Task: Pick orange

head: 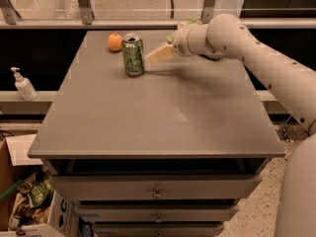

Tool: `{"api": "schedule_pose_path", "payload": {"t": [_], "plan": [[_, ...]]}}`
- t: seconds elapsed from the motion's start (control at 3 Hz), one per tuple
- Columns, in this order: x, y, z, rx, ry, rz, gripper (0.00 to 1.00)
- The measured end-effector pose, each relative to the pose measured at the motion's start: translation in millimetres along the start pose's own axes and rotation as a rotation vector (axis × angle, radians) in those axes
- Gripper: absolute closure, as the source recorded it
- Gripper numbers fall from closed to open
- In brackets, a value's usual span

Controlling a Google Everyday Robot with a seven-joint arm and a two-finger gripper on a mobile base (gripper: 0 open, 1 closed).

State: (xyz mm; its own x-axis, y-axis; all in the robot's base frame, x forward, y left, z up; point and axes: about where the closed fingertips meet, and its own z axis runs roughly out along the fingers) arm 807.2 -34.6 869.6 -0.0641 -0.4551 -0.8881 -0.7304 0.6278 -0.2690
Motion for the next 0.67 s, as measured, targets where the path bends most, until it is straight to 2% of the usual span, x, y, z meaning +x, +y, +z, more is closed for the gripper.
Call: {"api": "schedule_pose_path", "payload": {"t": [0.67], "plan": [[-24.2, -3.3, 52.8, -0.012, -0.072, -0.035, 0.00]]}}
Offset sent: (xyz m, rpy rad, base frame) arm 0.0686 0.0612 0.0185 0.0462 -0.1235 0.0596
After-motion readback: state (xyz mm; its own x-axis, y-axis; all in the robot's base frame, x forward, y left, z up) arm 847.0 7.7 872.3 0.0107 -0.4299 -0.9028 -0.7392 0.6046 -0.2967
